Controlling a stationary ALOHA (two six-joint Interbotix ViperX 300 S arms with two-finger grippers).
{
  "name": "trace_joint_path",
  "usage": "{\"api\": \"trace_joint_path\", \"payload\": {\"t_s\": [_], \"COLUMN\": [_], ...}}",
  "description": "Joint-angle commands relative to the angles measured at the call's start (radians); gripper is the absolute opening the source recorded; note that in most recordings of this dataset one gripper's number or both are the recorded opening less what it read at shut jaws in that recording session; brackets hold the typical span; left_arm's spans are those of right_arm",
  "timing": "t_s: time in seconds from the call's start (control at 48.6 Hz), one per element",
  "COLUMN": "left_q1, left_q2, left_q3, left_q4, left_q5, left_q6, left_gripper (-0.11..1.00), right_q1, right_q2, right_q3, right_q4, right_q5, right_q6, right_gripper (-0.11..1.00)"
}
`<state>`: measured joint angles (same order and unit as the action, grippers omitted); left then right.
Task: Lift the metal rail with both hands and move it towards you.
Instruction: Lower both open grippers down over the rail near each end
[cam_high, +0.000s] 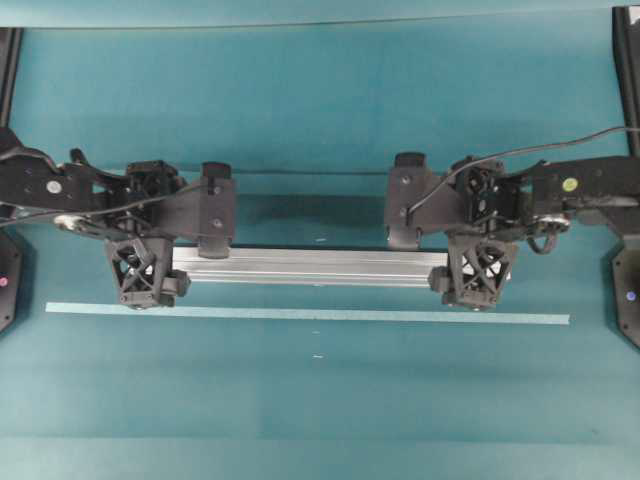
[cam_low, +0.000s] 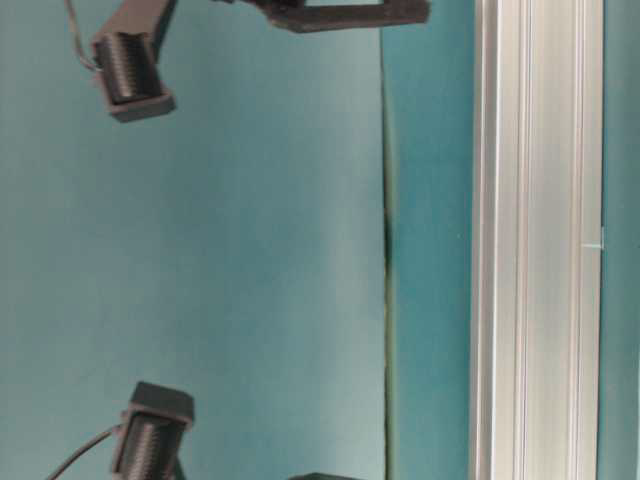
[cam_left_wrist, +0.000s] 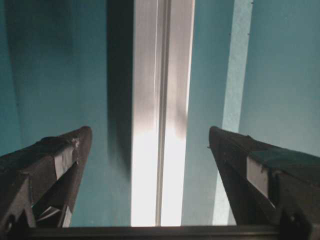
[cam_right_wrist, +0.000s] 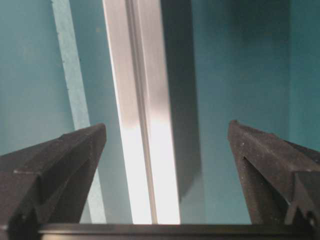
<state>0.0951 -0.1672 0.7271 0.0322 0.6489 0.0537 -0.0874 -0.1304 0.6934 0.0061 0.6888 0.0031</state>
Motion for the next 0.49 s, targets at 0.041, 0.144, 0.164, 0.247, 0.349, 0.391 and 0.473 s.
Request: {"api": "trace_joint_path", "payload": {"t_s": [0.041, 0.144, 0.164, 0.247, 0.349, 0.391, 0.473], "left_q1": [0.002, 0.000, 0.000, 0.000, 0.000, 0.000, 0.000], "left_q2": [0.012, 0.028, 0.031, 0.041, 0.052, 0.058, 0.067], "left_q3": [-0.005, -0.003, -0.002, 0.005, 0.017, 0.023, 0.031], "left_q4": [0.002, 0.002, 0.002, 0.002, 0.002, 0.002, 0.002], "left_q5": [-0.034, -0.044, -0.044, -0.055, -0.083, -0.097, -0.114], "left_q6": [-0.002, -0.003, -0.003, -0.003, -0.003, -0.003, -0.003], "left_gripper": [0.99, 0.99, 0.99, 0.99, 0.99, 0.99, 0.99], "right_q1": [0.003, 0.003, 0.003, 0.006, 0.009, 0.011, 0.011], "right_q2": [0.015, 0.021, 0.023, 0.029, 0.041, 0.048, 0.058], "right_q3": [0.009, 0.020, 0.023, 0.040, 0.058, 0.064, 0.075], "right_q4": [0.005, 0.005, 0.005, 0.009, 0.012, 0.014, 0.015], "right_q5": [-0.029, -0.041, -0.043, -0.058, -0.077, -0.086, -0.106], "right_q6": [-0.003, -0.003, -0.003, -0.005, -0.005, -0.005, -0.005], "right_gripper": [1.00, 1.00, 1.00, 1.00, 1.00, 1.00, 1.00]}}
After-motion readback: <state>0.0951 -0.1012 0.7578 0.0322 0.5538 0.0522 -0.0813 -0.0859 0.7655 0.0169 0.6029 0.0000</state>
